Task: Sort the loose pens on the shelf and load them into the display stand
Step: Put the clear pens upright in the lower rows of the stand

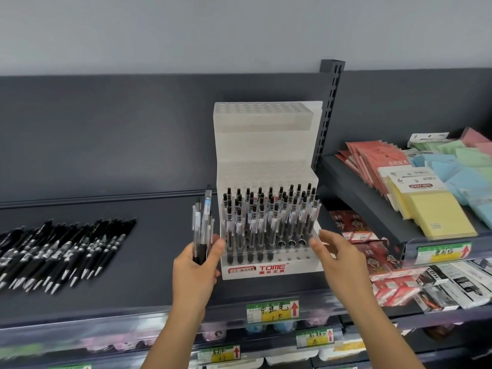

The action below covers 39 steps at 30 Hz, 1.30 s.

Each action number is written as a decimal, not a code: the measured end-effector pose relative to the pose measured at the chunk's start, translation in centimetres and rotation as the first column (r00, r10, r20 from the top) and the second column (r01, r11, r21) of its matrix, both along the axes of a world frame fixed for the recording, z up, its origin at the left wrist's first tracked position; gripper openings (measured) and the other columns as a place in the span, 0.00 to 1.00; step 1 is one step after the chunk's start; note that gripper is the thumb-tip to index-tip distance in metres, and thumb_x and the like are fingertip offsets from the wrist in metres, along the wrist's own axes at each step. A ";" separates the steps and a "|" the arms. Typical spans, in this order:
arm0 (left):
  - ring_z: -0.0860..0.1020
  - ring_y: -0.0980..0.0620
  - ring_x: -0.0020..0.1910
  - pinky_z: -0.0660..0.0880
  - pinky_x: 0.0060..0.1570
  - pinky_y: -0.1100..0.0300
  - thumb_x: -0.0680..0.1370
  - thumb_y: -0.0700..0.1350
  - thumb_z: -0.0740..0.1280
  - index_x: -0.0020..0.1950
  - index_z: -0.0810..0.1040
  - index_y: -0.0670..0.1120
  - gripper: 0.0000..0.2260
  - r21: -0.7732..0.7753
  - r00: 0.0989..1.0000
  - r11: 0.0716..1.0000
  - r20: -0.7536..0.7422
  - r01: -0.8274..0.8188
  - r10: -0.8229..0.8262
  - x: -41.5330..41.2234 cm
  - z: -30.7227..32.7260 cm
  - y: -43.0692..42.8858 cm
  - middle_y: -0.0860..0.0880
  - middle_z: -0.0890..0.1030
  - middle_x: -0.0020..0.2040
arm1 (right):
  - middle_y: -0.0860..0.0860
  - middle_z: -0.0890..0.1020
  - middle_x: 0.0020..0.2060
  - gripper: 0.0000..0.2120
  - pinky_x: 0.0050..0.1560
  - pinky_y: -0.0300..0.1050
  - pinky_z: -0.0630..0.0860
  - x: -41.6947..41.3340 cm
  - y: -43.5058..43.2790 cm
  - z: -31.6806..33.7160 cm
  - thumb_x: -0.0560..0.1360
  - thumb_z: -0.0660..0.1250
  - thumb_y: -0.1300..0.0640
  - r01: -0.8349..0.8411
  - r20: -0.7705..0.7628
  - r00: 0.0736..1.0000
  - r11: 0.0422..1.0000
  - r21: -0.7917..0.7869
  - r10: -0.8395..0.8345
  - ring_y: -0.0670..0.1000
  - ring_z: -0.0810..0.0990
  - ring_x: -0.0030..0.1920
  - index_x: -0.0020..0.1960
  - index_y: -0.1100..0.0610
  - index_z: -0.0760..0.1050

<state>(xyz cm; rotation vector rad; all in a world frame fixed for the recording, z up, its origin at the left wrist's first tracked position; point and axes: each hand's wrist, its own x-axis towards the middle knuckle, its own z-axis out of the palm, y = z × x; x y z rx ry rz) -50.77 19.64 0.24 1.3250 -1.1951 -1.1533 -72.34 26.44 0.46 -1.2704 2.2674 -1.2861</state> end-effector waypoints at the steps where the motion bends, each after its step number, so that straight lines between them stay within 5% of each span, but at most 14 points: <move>1: 0.70 0.57 0.23 0.70 0.28 0.60 0.74 0.53 0.68 0.43 0.79 0.48 0.09 -0.033 1.000 0.999 0.011 -0.019 0.019 0.1 0.2 0.2 0.54 0.74 0.24 | 0.49 0.79 0.55 0.18 0.48 0.40 0.70 0.1 0.2 0.1 0.76 0.64 0.49 0.027 -0.003 1.000 0.999 -0.045 -0.027 0.45 0.75 0.50 0.63 0.56 0.74; 5: 0.69 0.59 0.22 0.67 0.25 0.62 0.71 0.60 0.59 0.44 0.80 0.49 0.17 -0.169 0.999 0.986 -0.051 -0.003 -0.006 0.5 2.2 1.8 0.51 0.74 0.27 | 0.46 0.78 0.46 0.04 0.41 0.33 0.72 2.0 1.3 2.1 0.76 0.64 0.53 0.058 -0.015 0.998 0.957 -0.283 -0.065 0.40 0.76 0.43 0.50 0.48 0.76; 8: 0.69 0.57 0.21 0.65 0.20 0.66 0.71 0.58 0.59 0.44 0.80 0.49 0.16 -0.196 0.989 0.973 -0.064 0.120 -0.135 0.5 3.8 3.1 0.52 0.74 0.26 | 0.42 0.79 0.37 0.03 0.38 0.30 0.73 4.6 1.9 4.2 0.74 0.64 0.51 -0.141 0.099 0.979 0.944 -0.298 0.178 0.38 0.77 0.40 0.44 0.42 0.75; 13: 0.72 0.54 0.20 0.67 0.20 0.66 0.69 0.56 0.64 0.42 0.78 0.47 0.13 -0.261 0.960 0.924 0.046 0.279 -0.276 -0.3 4.1 4.5 0.49 0.78 0.26 | 0.41 0.82 0.39 0.05 0.40 0.36 0.76 8.5 2.1 5.4 0.70 0.71 0.53 -0.422 0.203 0.854 0.866 -0.270 0.480 0.44 0.80 0.41 0.44 0.43 0.79; 20: 0.77 0.53 0.24 0.69 0.22 0.65 0.70 0.57 0.62 0.44 0.76 0.49 0.13 -0.262 0.944 0.906 0.087 0.331 -0.320 0.0 3.8 5.0 0.49 0.81 0.31 | 0.52 0.84 0.36 0.09 0.40 0.38 0.78 8.8 2.2 5.5 0.66 0.69 0.51 -0.342 0.555 0.654 0.855 -0.389 0.514 0.47 0.81 0.38 0.40 0.55 0.82; 23: 0.80 0.53 0.27 0.73 0.25 0.64 0.73 0.53 0.62 0.44 0.76 0.46 0.11 -0.247 0.966 0.934 0.073 0.257 -0.247 0.3 3.4 4.5 0.50 0.82 0.33 | 0.51 0.84 0.35 0.07 0.39 0.37 0.79 7.8 1.9 6.3 0.68 0.67 0.55 -0.249 0.573 0.676 0.875 -0.414 0.464 0.47 0.81 0.38 0.41 0.55 0.81; 26: 0.79 0.54 0.28 0.75 0.27 0.64 0.76 0.49 0.62 0.44 0.77 0.44 0.09 -0.236 0.991 0.963 0.048 0.129 -0.121 1.2 2.8 3.7 0.52 0.81 0.31 | 0.48 0.84 0.35 0.04 0.39 0.34 0.79 5.4 1.4 7.5 0.72 0.66 0.59 -0.089 0.442 0.839 0.880 -0.466 0.319 0.45 0.82 0.38 0.44 0.54 0.80; 29: 0.72 0.57 0.25 0.70 0.28 0.62 0.73 0.58 0.59 0.44 0.77 0.42 0.20 -0.278 0.994 0.959 0.109 0.046 -0.017 2.1 2.5 3.2 0.49 0.74 0.27 | 0.47 0.83 0.35 0.04 0.44 0.40 0.79 3.8 0.8 7.9 0.75 0.66 0.56 -0.061 0.161 0.974 0.875 -0.480 0.156 0.47 0.83 0.39 0.45 0.51 0.80; 34: 0.64 0.54 0.28 0.63 0.30 0.63 0.68 0.65 0.57 0.47 0.76 0.35 0.32 -0.313 0.980 0.949 0.194 0.024 0.039 2.1 2.3 2.7 0.47 0.65 0.32 | 0.47 0.82 0.41 0.08 0.47 0.35 0.76 3.5 -0.3 7.3 0.76 0.66 0.55 -0.104 -0.109 0.992 0.918 -0.382 0.067 0.44 0.80 0.43 0.51 0.56 0.80; 39: 0.65 0.57 0.26 0.65 0.29 0.63 0.68 0.66 0.57 0.47 0.76 0.34 0.33 -0.289 0.984 0.956 0.176 0.054 -0.002 1.9 2.3 2.8 0.48 0.66 0.30 | 0.49 0.83 0.43 0.11 0.50 0.47 0.79 3.6 -1.0 6.6 0.77 0.64 0.54 -0.121 -0.161 0.984 0.936 -0.330 0.071 0.47 0.81 0.45 0.55 0.58 0.80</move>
